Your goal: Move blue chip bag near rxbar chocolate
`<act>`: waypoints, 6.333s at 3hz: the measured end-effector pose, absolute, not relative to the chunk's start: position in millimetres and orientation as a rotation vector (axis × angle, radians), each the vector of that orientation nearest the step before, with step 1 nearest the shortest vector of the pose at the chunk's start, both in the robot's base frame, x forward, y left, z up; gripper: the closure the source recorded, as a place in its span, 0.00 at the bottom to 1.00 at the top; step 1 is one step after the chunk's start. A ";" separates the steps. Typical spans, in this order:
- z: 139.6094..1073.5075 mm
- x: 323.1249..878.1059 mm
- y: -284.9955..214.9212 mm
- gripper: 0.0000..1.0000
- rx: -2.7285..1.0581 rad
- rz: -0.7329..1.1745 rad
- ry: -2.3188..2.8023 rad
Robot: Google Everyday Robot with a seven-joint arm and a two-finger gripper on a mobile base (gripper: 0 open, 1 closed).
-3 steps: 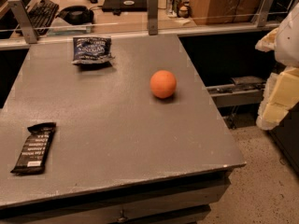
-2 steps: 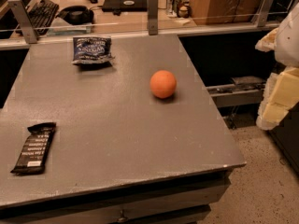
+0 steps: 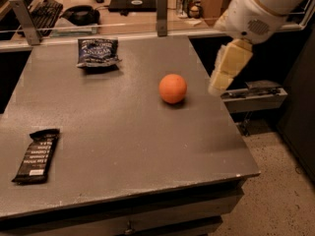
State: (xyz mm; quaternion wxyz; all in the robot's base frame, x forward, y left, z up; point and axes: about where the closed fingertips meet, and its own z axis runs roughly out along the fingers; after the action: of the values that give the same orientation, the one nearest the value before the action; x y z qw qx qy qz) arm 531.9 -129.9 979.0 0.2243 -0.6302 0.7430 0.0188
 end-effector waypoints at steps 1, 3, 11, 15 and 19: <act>984.5 580.2 -77.9 0.00 -1.730 0.133 1.949; 1002.4 616.8 -34.2 0.00 -1.668 0.237 1.862; 856.1 767.2 197.5 0.46 -1.291 0.545 1.916; 956.5 688.0 209.2 1.00 -1.516 0.646 1.577; 909.9 554.1 229.5 1.00 -1.792 1.055 1.575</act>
Offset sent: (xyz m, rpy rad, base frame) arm 0.1178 0.1360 0.0406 0.3380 -0.0674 0.0969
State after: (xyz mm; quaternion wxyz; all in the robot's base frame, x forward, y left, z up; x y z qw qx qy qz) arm 554.1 229.5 909.9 0.2635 -0.6628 0.5824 0.3900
